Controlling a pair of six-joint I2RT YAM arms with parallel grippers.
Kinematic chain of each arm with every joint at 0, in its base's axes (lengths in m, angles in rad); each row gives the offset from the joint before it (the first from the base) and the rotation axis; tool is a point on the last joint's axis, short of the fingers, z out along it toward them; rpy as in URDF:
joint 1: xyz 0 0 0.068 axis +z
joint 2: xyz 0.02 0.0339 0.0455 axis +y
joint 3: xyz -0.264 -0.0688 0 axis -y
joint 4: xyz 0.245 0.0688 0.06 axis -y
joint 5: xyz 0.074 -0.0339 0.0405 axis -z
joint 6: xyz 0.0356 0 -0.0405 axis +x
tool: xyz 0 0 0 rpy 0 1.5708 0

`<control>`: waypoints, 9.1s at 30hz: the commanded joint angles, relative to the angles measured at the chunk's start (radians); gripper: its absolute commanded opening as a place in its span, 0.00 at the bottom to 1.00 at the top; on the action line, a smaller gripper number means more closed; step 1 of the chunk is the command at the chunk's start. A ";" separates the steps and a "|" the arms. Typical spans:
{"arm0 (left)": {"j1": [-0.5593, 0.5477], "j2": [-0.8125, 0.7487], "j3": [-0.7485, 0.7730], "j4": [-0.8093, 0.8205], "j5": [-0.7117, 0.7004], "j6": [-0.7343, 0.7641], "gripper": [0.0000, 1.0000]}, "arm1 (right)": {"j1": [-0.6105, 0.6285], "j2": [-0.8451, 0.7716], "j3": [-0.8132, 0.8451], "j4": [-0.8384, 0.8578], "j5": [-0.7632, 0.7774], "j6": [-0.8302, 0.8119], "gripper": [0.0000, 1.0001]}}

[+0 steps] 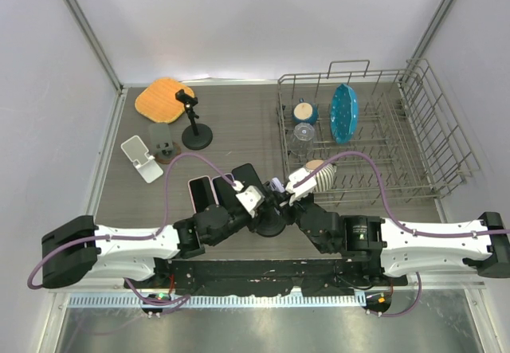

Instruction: Remove the phone from the phone stand

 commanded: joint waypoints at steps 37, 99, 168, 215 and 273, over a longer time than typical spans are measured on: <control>-0.037 -0.118 -0.006 0.025 -0.012 -0.238 0.00 | 0.009 0.045 -0.147 0.372 0.098 -0.065 0.49; 0.792 0.452 0.968 -0.468 0.195 -0.172 0.00 | -0.001 -0.409 -0.109 -0.227 0.024 0.232 0.92; 0.261 -0.026 0.043 -0.313 -0.071 -0.981 0.91 | 0.001 -0.640 0.032 -0.473 0.297 0.142 0.95; 0.161 0.265 -0.040 0.005 -0.169 -1.145 0.00 | 0.042 -0.681 0.017 -0.474 0.340 0.145 0.94; 1.019 -0.253 0.224 -1.267 0.147 -0.541 0.07 | 0.128 -0.724 0.029 -0.517 0.320 0.194 0.90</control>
